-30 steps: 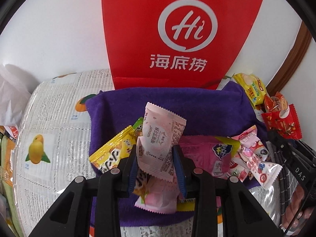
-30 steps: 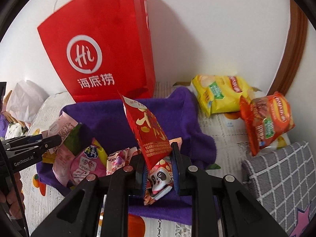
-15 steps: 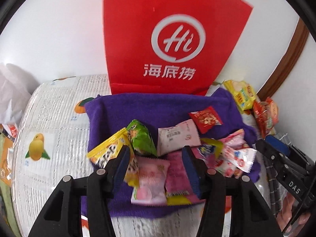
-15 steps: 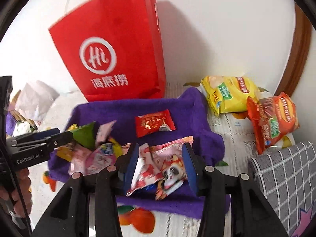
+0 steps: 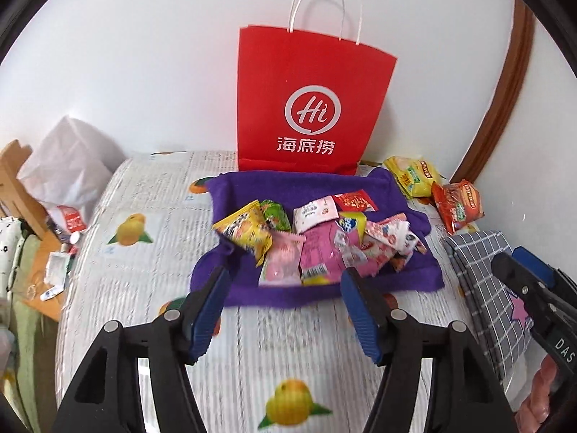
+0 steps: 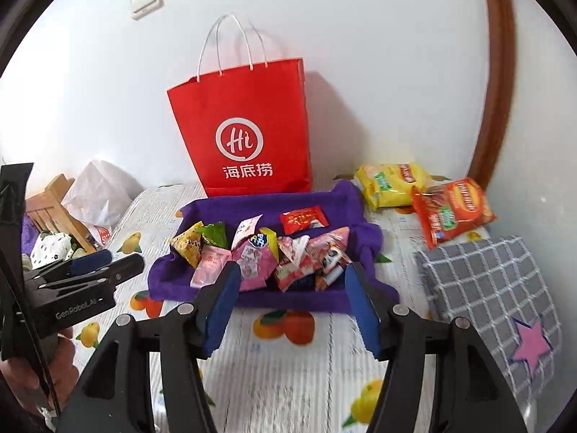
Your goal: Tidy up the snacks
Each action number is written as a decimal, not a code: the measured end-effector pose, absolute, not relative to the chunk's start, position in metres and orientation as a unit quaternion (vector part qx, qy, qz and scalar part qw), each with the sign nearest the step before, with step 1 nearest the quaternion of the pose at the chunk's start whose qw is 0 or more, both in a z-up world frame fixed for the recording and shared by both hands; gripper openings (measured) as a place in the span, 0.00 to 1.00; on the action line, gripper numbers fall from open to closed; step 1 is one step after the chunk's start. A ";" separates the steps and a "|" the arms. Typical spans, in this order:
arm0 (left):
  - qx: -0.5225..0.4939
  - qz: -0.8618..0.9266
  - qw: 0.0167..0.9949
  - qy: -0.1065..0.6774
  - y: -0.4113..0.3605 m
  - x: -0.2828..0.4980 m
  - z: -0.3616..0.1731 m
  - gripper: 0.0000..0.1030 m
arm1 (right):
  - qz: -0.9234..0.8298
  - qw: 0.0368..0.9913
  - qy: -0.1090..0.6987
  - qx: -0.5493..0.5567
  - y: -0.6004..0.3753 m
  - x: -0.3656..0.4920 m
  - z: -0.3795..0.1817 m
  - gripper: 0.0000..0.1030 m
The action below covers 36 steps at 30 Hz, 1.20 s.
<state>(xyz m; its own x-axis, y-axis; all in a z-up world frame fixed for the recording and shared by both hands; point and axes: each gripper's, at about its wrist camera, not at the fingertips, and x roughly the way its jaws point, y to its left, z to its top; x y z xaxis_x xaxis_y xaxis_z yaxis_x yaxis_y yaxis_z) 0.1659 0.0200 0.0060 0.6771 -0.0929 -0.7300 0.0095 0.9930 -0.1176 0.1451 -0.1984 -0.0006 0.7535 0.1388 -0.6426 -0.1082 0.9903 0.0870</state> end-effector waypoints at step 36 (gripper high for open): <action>-0.030 -0.016 0.937 0.349 0.009 0.059 0.043 0.85 | 0.026 0.946 0.322 0.038 -0.217 0.038 0.023 0.80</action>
